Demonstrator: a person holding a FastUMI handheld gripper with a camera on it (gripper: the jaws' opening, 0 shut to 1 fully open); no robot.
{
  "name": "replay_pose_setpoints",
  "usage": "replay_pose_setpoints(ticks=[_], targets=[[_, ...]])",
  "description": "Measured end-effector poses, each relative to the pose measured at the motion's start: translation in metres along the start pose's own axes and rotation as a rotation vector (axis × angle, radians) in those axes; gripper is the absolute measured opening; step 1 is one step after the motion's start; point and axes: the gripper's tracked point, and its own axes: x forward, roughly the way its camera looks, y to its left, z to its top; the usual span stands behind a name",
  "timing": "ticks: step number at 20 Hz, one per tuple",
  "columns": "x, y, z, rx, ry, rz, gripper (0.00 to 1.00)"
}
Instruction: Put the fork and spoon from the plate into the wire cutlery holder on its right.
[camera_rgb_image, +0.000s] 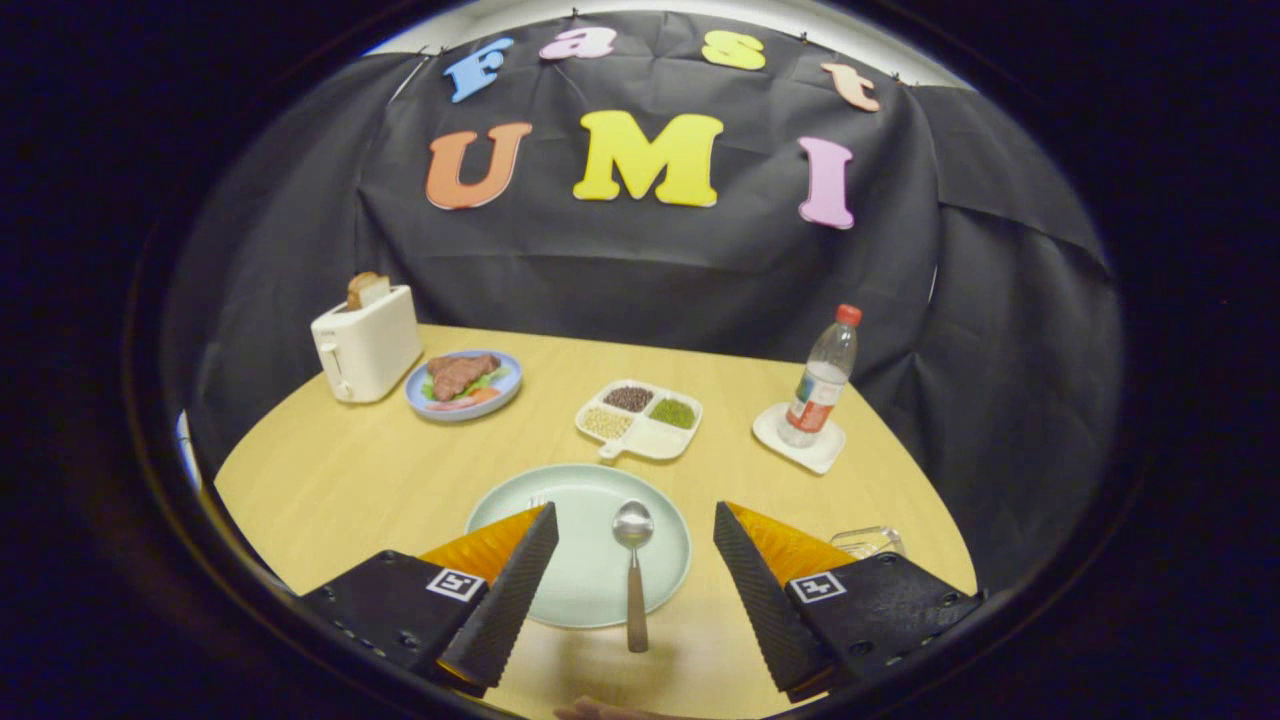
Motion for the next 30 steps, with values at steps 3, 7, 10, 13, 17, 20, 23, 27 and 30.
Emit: replay_pose_setpoints(ticks=[3, 7, 10, 13, 17, 20, 23, 27, 30], targets=[[0.028, 0.008, -0.021, 0.044, 0.133, 0.051, 0.95], [0.064, 0.014, -0.058, 0.086, 0.290, 0.072, 0.83], [0.075, 0.013, -0.072, 0.102, 0.360, 0.046, 0.75], [0.076, 0.013, -0.079, 0.131, 0.395, 0.042, 0.61], [0.076, 0.013, -0.083, 0.146, 0.437, 0.025, 0.40], [0.076, 0.022, -0.082, 0.167, 0.444, 0.065, 0.19], [0.073, 0.023, -0.082, 0.168, 0.441, 0.058, 0.01], [0.060, 0.023, -0.080, 0.173, 0.430, 0.065, 0.01], [0.046, 0.017, -0.069, 0.184, 0.397, 0.059, 0.01]])
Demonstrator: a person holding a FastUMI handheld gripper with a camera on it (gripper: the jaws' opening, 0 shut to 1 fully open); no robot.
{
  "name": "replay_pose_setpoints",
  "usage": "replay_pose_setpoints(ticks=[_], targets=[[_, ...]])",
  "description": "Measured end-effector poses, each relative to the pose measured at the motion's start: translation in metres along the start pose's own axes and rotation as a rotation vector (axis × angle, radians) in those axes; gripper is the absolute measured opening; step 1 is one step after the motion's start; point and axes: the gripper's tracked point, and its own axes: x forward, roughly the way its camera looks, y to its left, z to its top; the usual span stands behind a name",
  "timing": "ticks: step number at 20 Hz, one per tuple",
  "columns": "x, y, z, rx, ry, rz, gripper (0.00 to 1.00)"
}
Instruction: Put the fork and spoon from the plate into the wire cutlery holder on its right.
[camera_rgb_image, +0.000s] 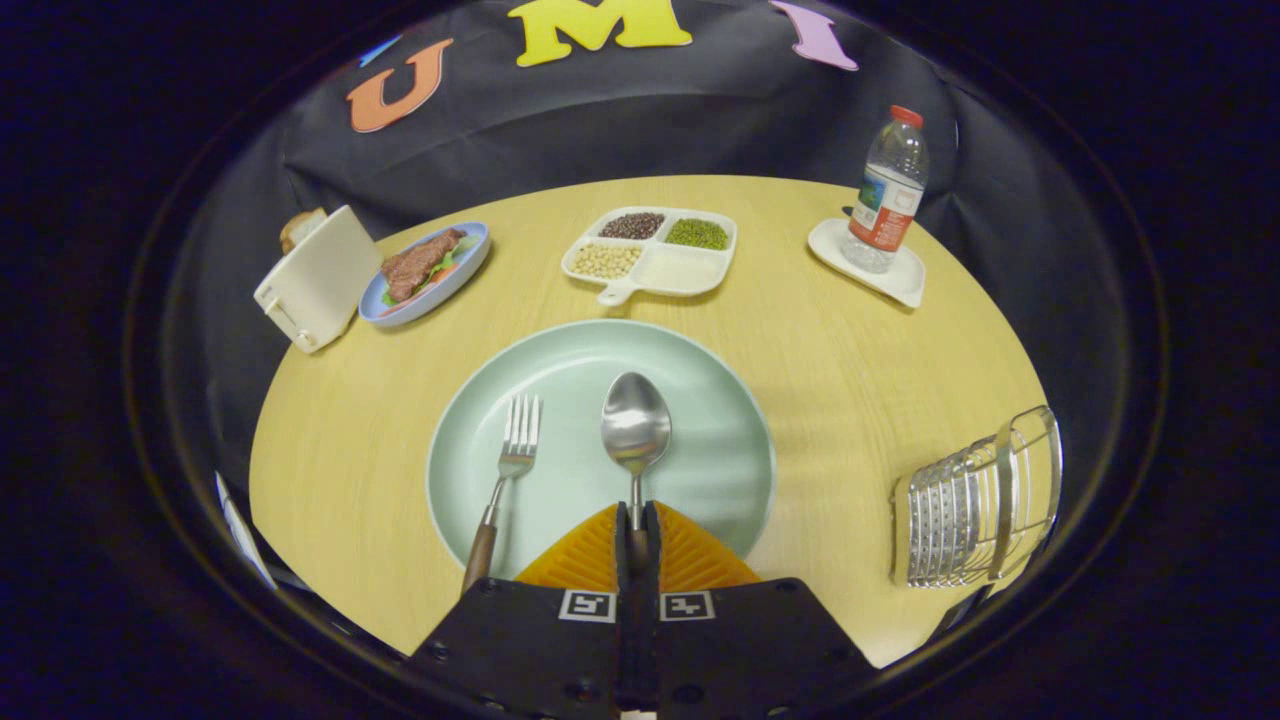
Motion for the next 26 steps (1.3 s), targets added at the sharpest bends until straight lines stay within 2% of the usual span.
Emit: replay_pose_setpoints(ticks=[7, 15, 22, 26], targets=[[-0.056, -0.022, 0.009, 0.026, -0.071, 0.022, 0.01], [-0.116, -0.074, 0.014, 0.051, -0.161, 0.036, 0.01], [-0.126, -0.150, 0.000, 0.115, -0.151, -0.035, 0.01], [-0.123, -0.167, -0.012, 0.135, -0.113, -0.049, 0.01]])
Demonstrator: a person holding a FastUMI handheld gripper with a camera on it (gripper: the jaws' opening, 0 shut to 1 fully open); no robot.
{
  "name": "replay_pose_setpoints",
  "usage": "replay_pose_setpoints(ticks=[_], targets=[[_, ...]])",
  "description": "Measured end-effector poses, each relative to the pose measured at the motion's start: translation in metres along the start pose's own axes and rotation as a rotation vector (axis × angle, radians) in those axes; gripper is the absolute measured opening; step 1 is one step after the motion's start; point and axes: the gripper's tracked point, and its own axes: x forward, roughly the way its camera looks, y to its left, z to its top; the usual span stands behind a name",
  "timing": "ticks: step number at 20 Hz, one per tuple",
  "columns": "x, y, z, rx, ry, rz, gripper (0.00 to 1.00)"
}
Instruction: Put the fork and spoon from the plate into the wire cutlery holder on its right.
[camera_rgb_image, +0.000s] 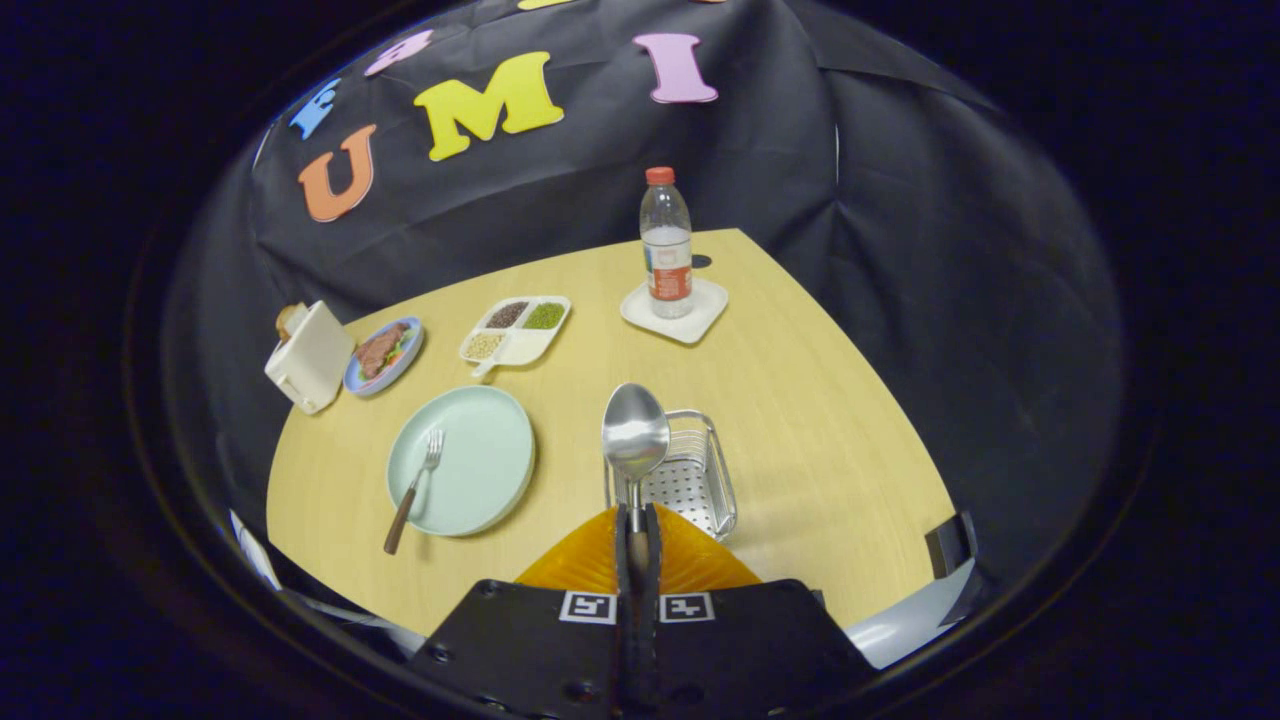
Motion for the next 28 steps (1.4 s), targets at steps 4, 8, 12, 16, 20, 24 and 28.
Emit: replay_pose_setpoints(ticks=[4, 8, 12, 16, 20, 24, 28], targets=[[0.005, -0.003, -0.009, 0.012, 0.064, -0.002, 0.02], [0.004, -0.003, -0.004, 0.010, 0.054, -0.012, 0.04], [-0.003, 0.004, 0.015, 0.007, -0.028, -0.006, 0.12], [-0.022, 0.015, 0.032, -0.015, -0.134, -0.017, 0.48], [-0.034, 0.033, 0.035, -0.021, -0.179, -0.016, 0.77], [-0.036, 0.061, 0.035, -0.064, -0.220, -0.015, 0.93], [-0.029, 0.103, 0.031, -0.101, -0.245, 0.022, 0.95]])
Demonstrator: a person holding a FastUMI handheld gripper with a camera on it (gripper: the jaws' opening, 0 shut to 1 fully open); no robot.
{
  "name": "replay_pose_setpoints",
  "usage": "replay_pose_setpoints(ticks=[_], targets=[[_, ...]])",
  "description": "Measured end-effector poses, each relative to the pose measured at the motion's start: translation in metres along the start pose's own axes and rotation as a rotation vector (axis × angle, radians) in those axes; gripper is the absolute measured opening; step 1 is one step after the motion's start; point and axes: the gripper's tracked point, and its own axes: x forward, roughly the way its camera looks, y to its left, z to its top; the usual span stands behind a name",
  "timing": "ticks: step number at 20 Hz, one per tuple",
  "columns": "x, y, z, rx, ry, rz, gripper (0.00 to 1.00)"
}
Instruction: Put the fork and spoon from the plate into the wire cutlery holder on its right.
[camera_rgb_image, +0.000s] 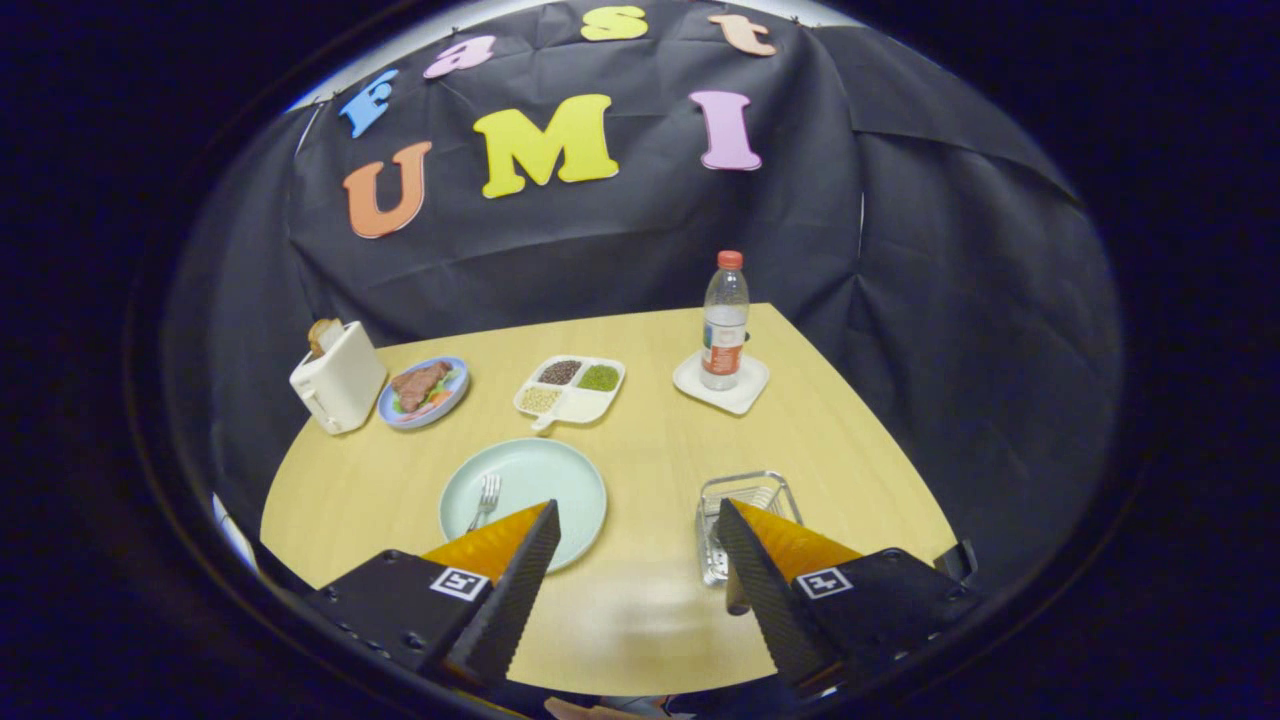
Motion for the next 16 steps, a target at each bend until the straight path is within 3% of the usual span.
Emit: replay_pose_setpoints(ticks=[8, 16], targets=[[0.048, 0.085, -0.035, -0.041, 0.095, 0.091, 0.96], [0.110, 0.138, -0.072, -0.060, 0.207, 0.064, 0.92]])
